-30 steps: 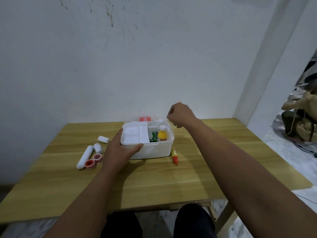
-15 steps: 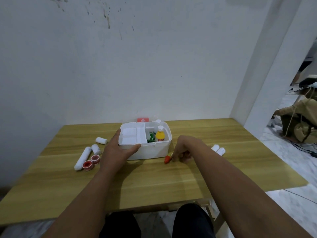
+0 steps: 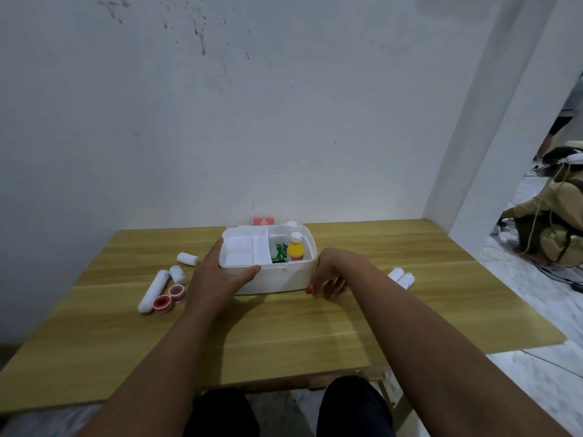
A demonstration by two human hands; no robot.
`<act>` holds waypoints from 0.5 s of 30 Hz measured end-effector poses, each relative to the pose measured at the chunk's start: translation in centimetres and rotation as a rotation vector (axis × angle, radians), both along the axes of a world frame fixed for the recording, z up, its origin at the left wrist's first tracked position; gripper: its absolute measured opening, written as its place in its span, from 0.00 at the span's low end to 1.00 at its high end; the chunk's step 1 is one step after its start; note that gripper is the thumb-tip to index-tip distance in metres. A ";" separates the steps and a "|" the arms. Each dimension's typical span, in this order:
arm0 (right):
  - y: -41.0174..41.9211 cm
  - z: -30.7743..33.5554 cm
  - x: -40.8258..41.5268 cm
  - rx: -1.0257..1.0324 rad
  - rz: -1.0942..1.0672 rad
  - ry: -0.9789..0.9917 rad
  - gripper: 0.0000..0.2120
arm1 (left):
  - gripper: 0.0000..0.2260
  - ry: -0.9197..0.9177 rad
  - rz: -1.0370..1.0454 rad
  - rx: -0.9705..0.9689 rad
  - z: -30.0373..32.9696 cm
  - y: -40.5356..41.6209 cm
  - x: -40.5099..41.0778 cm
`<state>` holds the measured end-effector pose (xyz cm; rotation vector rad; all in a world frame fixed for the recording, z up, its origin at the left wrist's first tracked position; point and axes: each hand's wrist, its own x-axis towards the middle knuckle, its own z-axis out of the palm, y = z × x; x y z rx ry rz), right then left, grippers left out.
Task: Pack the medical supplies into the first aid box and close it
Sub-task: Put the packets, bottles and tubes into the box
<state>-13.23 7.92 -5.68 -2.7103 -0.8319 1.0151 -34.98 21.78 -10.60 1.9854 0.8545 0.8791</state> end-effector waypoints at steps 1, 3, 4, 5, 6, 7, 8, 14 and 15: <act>0.0 0.0 0.1 -0.009 0.007 -0.032 0.17 | 0.44 0.006 0.001 0.005 -0.1 0.0 0.0; 0.0 -0.2 0.5 -0.022 0.035 -0.132 0.15 | 0.44 0.016 -0.003 0.008 -0.1 0.1 0.0; 0.0 -0.3 0.8 -0.036 0.066 -0.202 0.16 | 0.44 0.015 -0.008 0.008 -0.2 0.1 -0.1; 0.1 -0.3 1.0 -0.049 0.104 -0.268 0.17 | 0.44 0.015 -0.009 0.005 -0.2 0.2 -0.1; 0.1 -0.3 1.2 -0.058 0.141 -0.323 0.18 | 0.45 0.013 -0.009 0.006 -0.2 0.2 -0.2; 0.0 -0.1 1.4 -0.056 0.161 -0.365 0.18 | 0.45 0.014 -0.007 0.005 -0.2 0.2 -0.2; 0.0 0.1 1.8 -0.043 0.164 -0.400 0.18 | 0.45 0.012 -0.008 0.005 -0.1 0.1 -0.2; -0.3 4.4 4.0 0.317 0.032 -0.529 0.18 | 0.45 0.025 0.003 0.008 -0.2 0.2 -0.1; -0.1 5.3 4.1 0.401 0.023 -0.513 0.16 | 0.45 0.028 0.002 0.011 -0.2 0.2 -0.1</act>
